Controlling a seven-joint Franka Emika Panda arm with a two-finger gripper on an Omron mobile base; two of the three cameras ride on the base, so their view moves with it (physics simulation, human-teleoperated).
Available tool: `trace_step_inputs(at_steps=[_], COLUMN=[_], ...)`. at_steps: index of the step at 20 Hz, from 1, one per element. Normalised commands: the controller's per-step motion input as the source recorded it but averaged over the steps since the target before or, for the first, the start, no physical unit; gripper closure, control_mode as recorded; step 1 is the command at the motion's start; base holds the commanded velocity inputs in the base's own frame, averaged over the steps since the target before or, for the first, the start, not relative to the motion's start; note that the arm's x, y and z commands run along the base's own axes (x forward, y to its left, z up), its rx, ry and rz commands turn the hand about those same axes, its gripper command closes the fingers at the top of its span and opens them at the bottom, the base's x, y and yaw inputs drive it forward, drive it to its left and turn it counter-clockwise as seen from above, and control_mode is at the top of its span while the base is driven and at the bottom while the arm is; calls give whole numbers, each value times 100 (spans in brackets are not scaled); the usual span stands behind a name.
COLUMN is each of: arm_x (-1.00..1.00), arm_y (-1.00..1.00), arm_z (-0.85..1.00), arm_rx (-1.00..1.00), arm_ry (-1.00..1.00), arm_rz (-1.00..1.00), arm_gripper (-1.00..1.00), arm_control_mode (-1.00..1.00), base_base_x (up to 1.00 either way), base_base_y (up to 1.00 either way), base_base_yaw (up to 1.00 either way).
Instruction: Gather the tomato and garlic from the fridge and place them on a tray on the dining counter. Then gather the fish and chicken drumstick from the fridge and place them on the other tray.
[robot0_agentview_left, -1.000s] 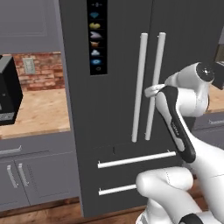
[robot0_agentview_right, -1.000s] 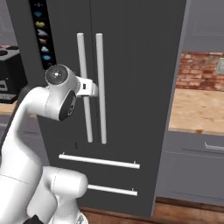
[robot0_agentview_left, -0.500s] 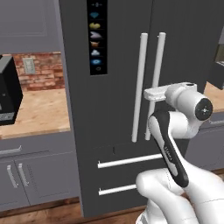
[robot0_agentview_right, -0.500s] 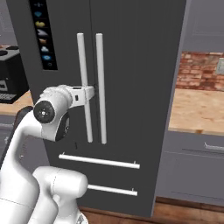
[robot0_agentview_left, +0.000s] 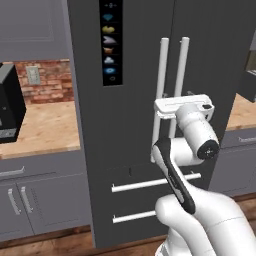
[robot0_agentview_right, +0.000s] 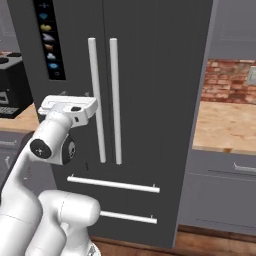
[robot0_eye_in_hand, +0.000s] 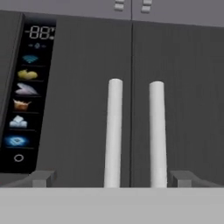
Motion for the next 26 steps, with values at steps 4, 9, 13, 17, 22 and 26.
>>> trace_step_inputs(at_steps=[4,9,13,17,22,26], arm_x=[41,44,41,41,47,44], arm_y=[8,-3,-17,-12,-1,-3], arm_z=[4,7,0,0,0,0], arm_rx=[0,1,1,1,1,1], arm_ry=[-3,0,0,0,-1,0], arm_rz=[0,0,2,5,6,1], arm_gripper=[-100,-100,-100,-100,-100,-100], arm_control_mode=[-100,-100,-100,-100,-100,-100], base_base_x=[0,0,0,0,0,0], base_base_y=[0,0,0,0,0,0], base_base_yaw=[0,0,0,0,0,0])
